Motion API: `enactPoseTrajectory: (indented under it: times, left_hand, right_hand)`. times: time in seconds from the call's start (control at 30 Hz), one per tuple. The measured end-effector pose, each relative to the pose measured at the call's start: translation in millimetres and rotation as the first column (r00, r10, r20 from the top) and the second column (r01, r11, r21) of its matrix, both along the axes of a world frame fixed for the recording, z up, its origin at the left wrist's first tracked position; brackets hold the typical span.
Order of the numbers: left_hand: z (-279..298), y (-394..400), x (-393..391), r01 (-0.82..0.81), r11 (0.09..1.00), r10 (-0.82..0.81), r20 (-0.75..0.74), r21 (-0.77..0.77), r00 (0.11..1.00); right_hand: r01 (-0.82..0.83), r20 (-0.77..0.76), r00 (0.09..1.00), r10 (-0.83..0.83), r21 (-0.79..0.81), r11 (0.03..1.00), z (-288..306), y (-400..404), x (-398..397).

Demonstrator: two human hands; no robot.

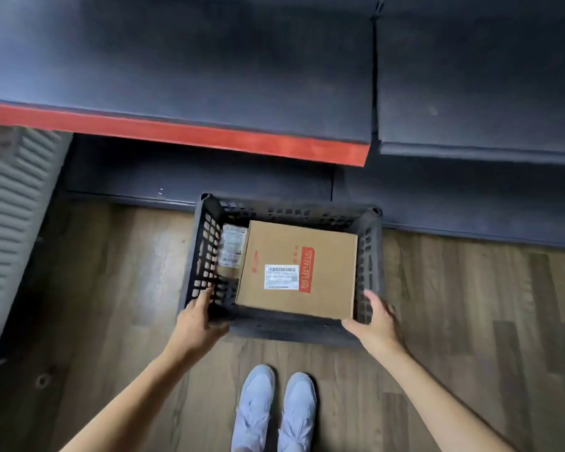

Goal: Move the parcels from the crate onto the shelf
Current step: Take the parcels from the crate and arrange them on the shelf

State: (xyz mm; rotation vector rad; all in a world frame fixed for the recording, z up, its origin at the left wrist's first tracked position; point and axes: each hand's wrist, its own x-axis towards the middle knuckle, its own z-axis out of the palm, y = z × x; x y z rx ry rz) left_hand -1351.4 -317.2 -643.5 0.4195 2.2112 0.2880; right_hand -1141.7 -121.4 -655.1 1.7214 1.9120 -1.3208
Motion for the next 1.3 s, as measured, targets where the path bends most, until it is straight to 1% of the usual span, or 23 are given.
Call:
enactPoseTrajectory:
  times: [0.17,0.3,0.4,0.5,0.57,0.63,0.77,0.9,0.97,1.03,1.13,1.2,1.3]
  left_hand:
    - [-111.5,10.5,-17.9,-0.054,0.998,0.054,-0.02,0.032,0.998]
    - [-192.5,23.2,-26.4,-0.113,0.993,0.112,0.046,0.025,0.993]
    - [-233.0,32.9,-21.7,-0.185,0.983,0.184,0.086,-0.002,0.979]
    - [-262.8,41.5,-18.9,-0.244,0.969,0.246,0.1,-0.034,0.964]
    - [-280.3,40.8,-20.0,-0.305,0.952,0.303,0.176,-0.015,0.937]
    - [-296.4,38.2,-22.7,-0.391,0.921,0.38,0.248,-0.007,0.891]
    - [-310.1,39.1,-24.0,-0.501,0.865,0.469,0.322,0.017,0.822]
    - [-314.2,40.2,-25.9,-0.523,0.851,0.475,0.351,0.05,0.807]
    - [-313.9,38.9,-26.0,-0.509,0.858,0.464,0.318,0.072,0.827]
    - [-313.7,38.4,-24.4,-0.465,0.878,0.426,0.262,0.111,0.866]
    - [-314.5,37.7,-23.1,-0.393,0.905,0.362,0.191,0.164,0.912]
    - [-311.8,37.7,-25.5,-0.368,0.916,0.339,0.18,0.16,0.923]
    - [-295.9,37.2,-23.9,-0.378,0.905,0.345,0.182,0.197,0.921]
  right_hand:
    - [-0.092,0.12,0.988,0.093,-0.015,0.996,-112.7,13.1,-3.9]
    - [-0.135,0.215,0.966,0.145,-0.061,0.989,-180.5,14.6,-9.5]
    - [-0.092,0.329,0.937,0.115,-0.085,0.992,-213.3,18.0,-12.7]
    - [-0.059,0.391,0.917,0.076,-0.054,0.997,-237.1,23.5,-11.9]
    - [-0.045,0.406,0.913,0.046,-0.013,0.999,-247.4,24.2,-12.4]
    - [-0.039,0.42,0.907,0.036,-0.001,0.999,-253.6,22.8,-16.2]
    - [0.033,0.458,0.889,-0.03,0.001,0.999,-258.0,14.2,-23.1]
    - [0.037,0.475,0.878,-0.059,0.055,0.998,-263.7,9.2,-21.5]
    - [0.095,0.459,0.881,-0.112,0.058,0.994,-266.5,11.0,-20.6]
    - [0.212,0.402,0.892,-0.208,0.037,0.977,-268.7,14.4,-20.5]
    - [0.364,0.315,0.881,-0.353,0.028,0.931,-270.8,19.5,-23.0]
    - [0.406,0.281,0.872,-0.401,0.044,0.913,-271.1,22.6,-24.5]
    - [0.431,0.226,0.869,-0.441,0.094,0.898,-258.6,27.3,-28.1]
